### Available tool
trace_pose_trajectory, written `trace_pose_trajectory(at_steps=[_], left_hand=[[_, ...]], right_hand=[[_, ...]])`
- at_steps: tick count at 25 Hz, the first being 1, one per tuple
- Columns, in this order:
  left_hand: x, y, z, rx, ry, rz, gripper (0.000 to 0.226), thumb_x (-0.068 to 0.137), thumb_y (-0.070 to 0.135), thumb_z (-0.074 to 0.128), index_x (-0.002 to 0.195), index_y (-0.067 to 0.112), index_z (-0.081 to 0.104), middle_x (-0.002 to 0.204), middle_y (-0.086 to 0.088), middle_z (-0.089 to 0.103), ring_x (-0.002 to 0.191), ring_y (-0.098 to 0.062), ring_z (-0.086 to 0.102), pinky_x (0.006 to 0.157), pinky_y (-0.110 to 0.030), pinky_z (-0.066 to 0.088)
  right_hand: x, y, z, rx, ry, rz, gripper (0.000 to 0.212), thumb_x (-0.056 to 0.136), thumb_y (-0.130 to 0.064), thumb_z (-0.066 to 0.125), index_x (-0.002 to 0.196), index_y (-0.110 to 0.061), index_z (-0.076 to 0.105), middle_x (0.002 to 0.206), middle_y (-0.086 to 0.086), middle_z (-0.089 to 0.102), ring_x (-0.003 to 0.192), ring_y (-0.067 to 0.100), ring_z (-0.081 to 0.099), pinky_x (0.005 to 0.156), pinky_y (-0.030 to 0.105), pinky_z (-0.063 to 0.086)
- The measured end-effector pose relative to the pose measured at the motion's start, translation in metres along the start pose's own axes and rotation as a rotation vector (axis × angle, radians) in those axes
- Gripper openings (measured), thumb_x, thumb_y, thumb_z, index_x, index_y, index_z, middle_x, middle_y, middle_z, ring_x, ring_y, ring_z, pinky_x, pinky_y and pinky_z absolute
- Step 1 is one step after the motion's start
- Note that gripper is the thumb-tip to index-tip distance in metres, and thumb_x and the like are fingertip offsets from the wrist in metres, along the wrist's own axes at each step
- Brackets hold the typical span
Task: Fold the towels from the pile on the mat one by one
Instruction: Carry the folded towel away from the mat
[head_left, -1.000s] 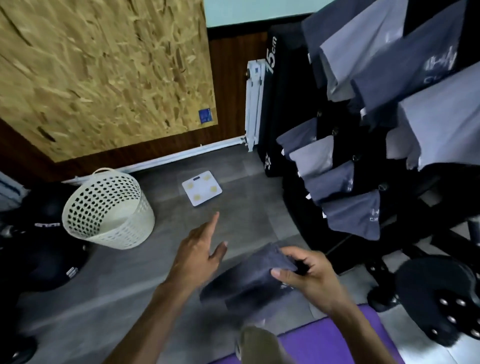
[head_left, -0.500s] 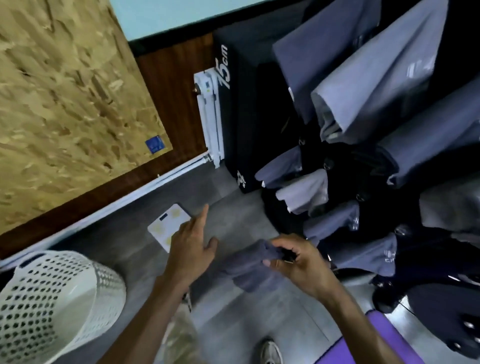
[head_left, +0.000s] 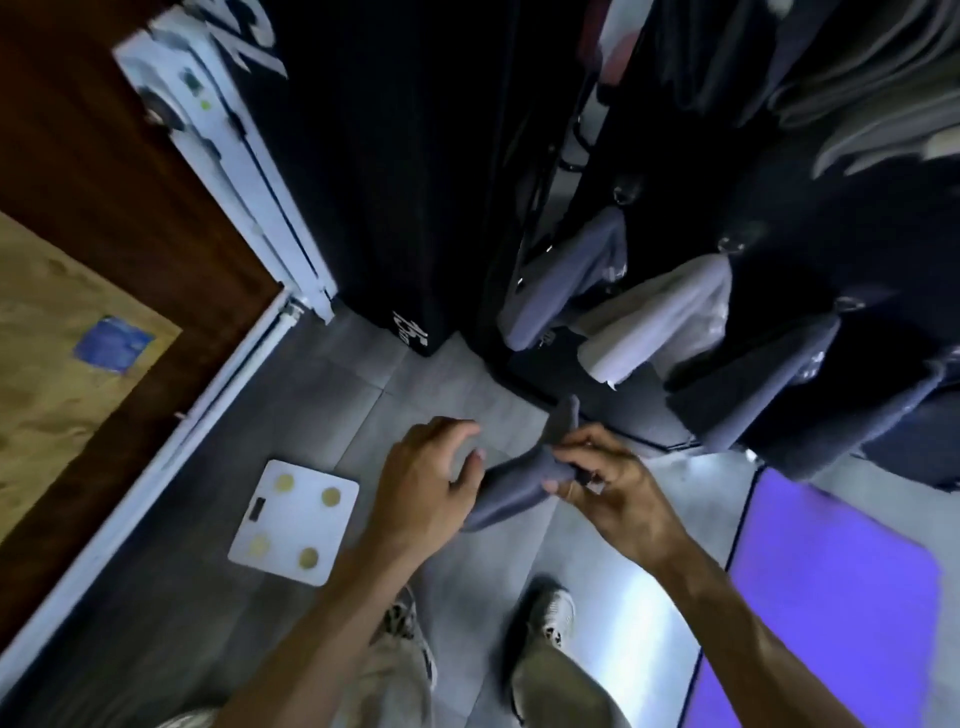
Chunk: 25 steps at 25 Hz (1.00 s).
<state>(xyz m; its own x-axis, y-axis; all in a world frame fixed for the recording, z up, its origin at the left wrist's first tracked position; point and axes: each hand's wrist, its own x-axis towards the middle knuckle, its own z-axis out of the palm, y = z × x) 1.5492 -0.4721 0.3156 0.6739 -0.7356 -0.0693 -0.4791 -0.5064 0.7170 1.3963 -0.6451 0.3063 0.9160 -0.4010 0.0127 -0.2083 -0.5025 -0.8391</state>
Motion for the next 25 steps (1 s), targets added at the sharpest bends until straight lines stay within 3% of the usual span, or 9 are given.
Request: trace_pose_trajectory(at_steps=[5, 8, 11, 14, 16, 17, 20, 23, 25], left_hand=[[0.062, -0.091, 0.093, -0.155, -0.039, -0.028, 0.018, 0.090, 0.016, 0.059, 0.103, 0.024, 0.068, 0.099, 0.013, 0.068, 0.091, -0.002, 0.061, 0.080, -0.012, 0.044], [0.121, -0.153, 0.164, -0.376, -0.160, -0.092, 0.033, 0.088, -0.002, 0.061, 0.085, 0.030, 0.067, 0.081, 0.014, 0.071, 0.077, 0.000, 0.064, 0.080, -0.022, 0.049], [0.170, -0.214, 0.232, -0.418, -0.234, -0.074, 0.030, 0.088, -0.005, 0.060, 0.085, 0.024, 0.067, 0.080, 0.004, 0.069, 0.065, 0.009, 0.059, 0.067, -0.011, 0.043], [0.199, -0.246, 0.268, -0.452, -0.294, 0.053, 0.020, 0.088, 0.009, 0.068, 0.106, 0.017, 0.069, 0.102, -0.008, 0.071, 0.088, 0.000, 0.065, 0.073, -0.009, 0.045], [0.212, -0.253, 0.285, -0.435, -0.407, 0.200, 0.034, 0.084, 0.019, 0.074, 0.117, 0.019, 0.066, 0.111, -0.002, 0.069, 0.105, -0.003, 0.063, 0.086, -0.015, 0.048], [0.218, -0.253, 0.295, -0.355, -0.411, 0.261, 0.038, 0.081, 0.021, 0.077, 0.117, 0.022, 0.065, 0.109, 0.004, 0.069, 0.103, 0.002, 0.062, 0.088, -0.016, 0.048], [0.231, -0.249, 0.327, -0.144, -0.114, 0.228, 0.042, 0.075, 0.016, 0.081, 0.112, 0.025, 0.066, 0.091, 0.009, 0.066, 0.071, 0.006, 0.059, 0.073, -0.020, 0.052], [0.243, -0.251, 0.342, -0.201, 0.107, 0.118, 0.051, 0.070, 0.018, 0.081, 0.115, 0.029, 0.059, 0.089, 0.003, 0.065, 0.074, -0.010, 0.066, 0.069, -0.033, 0.058], [0.255, -0.242, 0.338, -0.274, 0.190, 0.122, 0.046, 0.070, 0.021, 0.082, 0.104, 0.032, 0.054, 0.088, 0.004, 0.065, 0.073, -0.012, 0.065, 0.063, -0.031, 0.057]], right_hand=[[0.036, 0.117, 0.062, 0.096, 0.056, 0.004, 0.016, 0.086, -0.018, 0.071, 0.102, -0.014, 0.071, 0.102, -0.002, 0.059, 0.088, 0.010, 0.062, 0.076, 0.021, 0.049], [0.055, 0.203, 0.089, 0.107, 0.083, -0.037, 0.020, 0.087, -0.015, 0.071, 0.103, -0.003, 0.070, 0.101, 0.009, 0.059, 0.088, 0.018, 0.061, 0.078, 0.027, 0.051], [0.081, 0.296, 0.123, 0.057, 0.098, -0.104, 0.024, 0.087, -0.017, 0.072, 0.107, -0.004, 0.069, 0.107, 0.007, 0.059, 0.098, 0.015, 0.061, 0.087, 0.027, 0.050], [0.102, 0.364, 0.148, 0.026, 0.177, -0.160, 0.023, 0.087, -0.015, 0.073, 0.108, -0.010, 0.069, 0.107, 0.004, 0.054, 0.099, 0.006, 0.056, 0.089, 0.017, 0.043], [0.114, 0.397, 0.161, 0.066, 0.239, -0.166, 0.024, 0.086, -0.015, 0.073, 0.110, -0.012, 0.070, 0.103, 0.004, 0.054, 0.095, 0.007, 0.056, 0.086, 0.015, 0.044], [0.122, 0.409, 0.166, 0.103, 0.273, -0.157, 0.025, 0.086, -0.015, 0.074, 0.110, -0.012, 0.069, 0.100, 0.004, 0.055, 0.092, 0.009, 0.057, 0.083, 0.018, 0.046], [0.145, 0.428, 0.181, 0.223, 0.407, -0.100, 0.025, 0.084, -0.009, 0.075, 0.103, -0.015, 0.059, 0.088, 0.003, 0.056, 0.078, 0.017, 0.057, 0.072, 0.032, 0.052], [0.163, 0.428, 0.183, 0.201, 0.462, -0.059, 0.020, 0.086, -0.005, 0.071, 0.093, -0.015, 0.056, 0.082, 0.004, 0.056, 0.072, 0.014, 0.057, 0.068, 0.029, 0.052], [0.168, 0.422, 0.174, 0.222, 0.569, -0.059, 0.019, 0.087, -0.006, 0.069, 0.090, -0.016, 0.054, 0.080, 0.002, 0.057, 0.070, 0.011, 0.057, 0.067, 0.027, 0.051]])
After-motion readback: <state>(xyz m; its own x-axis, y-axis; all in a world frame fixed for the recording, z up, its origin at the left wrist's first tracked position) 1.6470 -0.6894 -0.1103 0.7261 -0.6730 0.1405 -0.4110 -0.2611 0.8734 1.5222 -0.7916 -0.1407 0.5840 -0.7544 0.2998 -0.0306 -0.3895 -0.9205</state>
